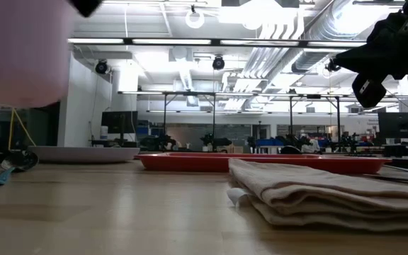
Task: Set up tray
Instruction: Put the pink cup on the top left of the red serving tray
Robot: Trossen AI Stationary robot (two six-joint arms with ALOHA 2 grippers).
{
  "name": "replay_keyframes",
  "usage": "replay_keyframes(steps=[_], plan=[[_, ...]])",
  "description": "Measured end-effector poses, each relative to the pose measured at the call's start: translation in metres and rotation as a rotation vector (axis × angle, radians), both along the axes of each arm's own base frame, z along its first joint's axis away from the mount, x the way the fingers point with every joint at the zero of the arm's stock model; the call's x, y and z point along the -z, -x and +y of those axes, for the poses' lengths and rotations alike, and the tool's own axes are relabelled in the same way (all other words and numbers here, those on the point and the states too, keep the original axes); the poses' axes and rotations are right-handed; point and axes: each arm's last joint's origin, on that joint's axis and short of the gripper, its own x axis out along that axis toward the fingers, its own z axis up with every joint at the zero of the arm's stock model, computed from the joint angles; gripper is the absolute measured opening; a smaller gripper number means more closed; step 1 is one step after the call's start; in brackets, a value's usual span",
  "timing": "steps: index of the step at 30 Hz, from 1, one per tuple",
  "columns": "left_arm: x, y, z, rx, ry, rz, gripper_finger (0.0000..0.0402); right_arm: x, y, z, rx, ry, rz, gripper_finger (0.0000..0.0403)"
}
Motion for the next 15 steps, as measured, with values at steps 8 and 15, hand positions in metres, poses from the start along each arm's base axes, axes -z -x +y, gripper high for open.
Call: replay_keyframes(steps=[8, 15], plan=[[-0.027, -0.019, 0.053, -0.067, -0.036, -0.097, 0.0012, 0.000, 0.000, 0.000, 0.000, 0.010, 0.001, 0.0000], [-0.042, -0.022, 0.095, -0.174, -0.145, -0.119, 0.0012, 0.000, 0.000, 0.000, 0.001, 0.036, 0.002, 0.0000]])
